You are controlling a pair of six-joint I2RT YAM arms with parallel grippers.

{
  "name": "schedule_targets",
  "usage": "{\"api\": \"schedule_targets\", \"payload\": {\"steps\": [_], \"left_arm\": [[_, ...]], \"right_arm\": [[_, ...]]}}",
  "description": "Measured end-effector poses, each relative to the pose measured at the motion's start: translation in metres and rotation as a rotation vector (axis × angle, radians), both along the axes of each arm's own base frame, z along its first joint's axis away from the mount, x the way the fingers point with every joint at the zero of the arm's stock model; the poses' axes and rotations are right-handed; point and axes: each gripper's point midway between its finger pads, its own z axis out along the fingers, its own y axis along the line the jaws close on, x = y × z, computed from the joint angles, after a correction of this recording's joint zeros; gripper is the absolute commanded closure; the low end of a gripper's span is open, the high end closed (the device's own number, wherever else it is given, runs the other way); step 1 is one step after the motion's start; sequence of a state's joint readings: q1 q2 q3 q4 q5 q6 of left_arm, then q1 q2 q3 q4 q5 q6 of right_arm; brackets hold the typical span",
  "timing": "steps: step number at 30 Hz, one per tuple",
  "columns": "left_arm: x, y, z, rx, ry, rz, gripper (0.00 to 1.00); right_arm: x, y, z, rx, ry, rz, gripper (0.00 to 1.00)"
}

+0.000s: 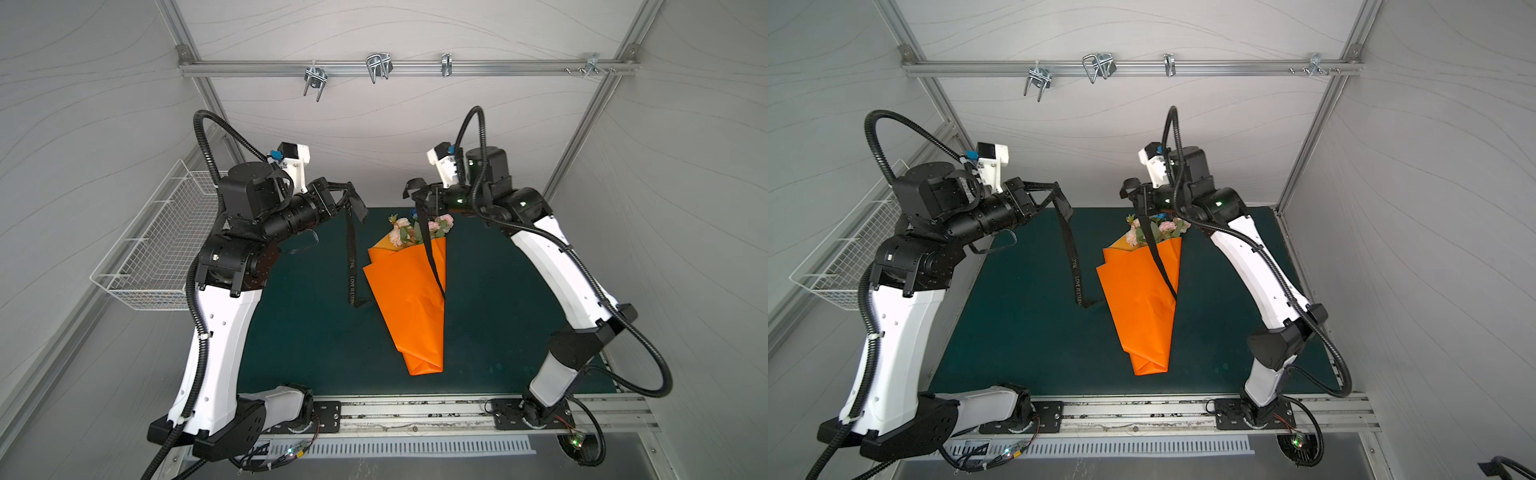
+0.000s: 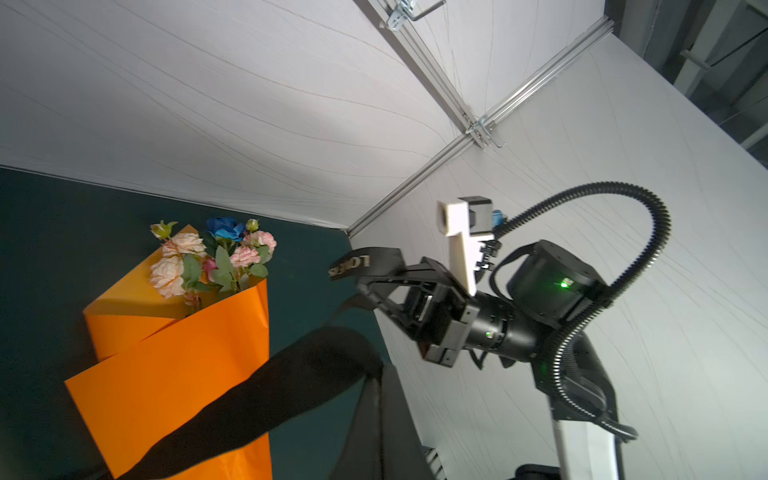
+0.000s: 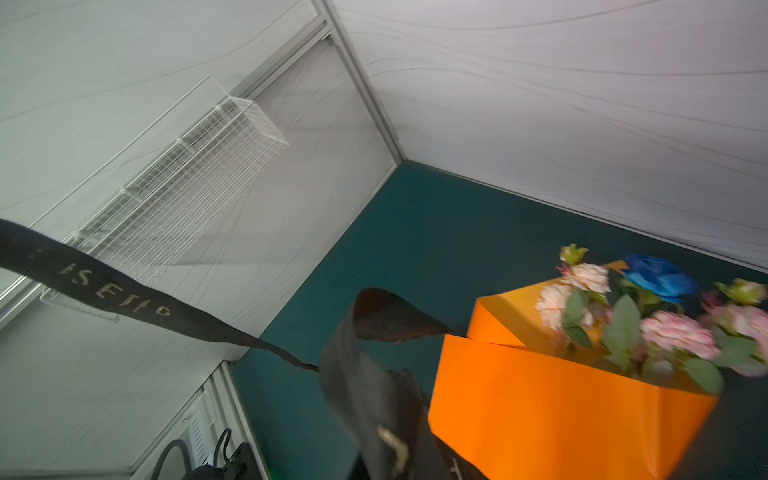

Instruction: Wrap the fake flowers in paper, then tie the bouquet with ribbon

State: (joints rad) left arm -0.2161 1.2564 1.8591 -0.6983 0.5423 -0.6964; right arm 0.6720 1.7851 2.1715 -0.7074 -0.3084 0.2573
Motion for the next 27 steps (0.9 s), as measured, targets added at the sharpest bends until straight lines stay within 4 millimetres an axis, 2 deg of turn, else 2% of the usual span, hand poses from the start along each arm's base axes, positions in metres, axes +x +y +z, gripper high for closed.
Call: {"api": "schedule_targets", "payload": {"steps": [4,8,12,14,17,21,22,24,27], "left_arm": [[-0.004,-0.013,-0.01,-0.045,0.035,-0.075,1.0],[-0.014,-0.023,-0.027,-0.067,0.088,-0.144,1.0],[-0.03,-0.027,-0.042,-0.073,0.121,-0.2,1.0],[-0.037,-0.028,-0.049,-0.07,0.129,-0.216,1.0],[-0.043,-0.027,-0.064,-0.062,0.152,-0.224,1.0],[-0.045,-0.027,-0.1,-0.045,0.22,-0.223,1.0],[-0.044,-0.027,-0.111,-0.041,0.243,-0.223,1.0],[-0.041,-0.028,-0.133,-0.033,0.293,-0.221,1.0],[-0.039,-0.028,-0.16,-0.024,0.36,-0.215,1.0]], "right_arm": [[-0.009,0.067,-0.02,-0.008,-0.009,0.126,1.0],[-0.03,0.126,-0.05,-0.02,0.012,0.257,1.0],[-0.062,0.159,-0.089,-0.067,0.067,0.371,1.0],[-0.077,0.165,-0.109,-0.101,0.105,0.417,1.0],[-0.1,0.169,-0.149,-0.165,0.184,0.475,0.9],[-0.117,0.158,-0.213,-0.271,0.319,0.507,0.74],[-0.119,0.153,-0.225,-0.293,0.352,0.508,0.65],[-0.118,0.149,-0.235,-0.301,0.386,0.507,0.59],[-0.107,0.148,-0.234,-0.257,0.424,0.502,0.49]]}}
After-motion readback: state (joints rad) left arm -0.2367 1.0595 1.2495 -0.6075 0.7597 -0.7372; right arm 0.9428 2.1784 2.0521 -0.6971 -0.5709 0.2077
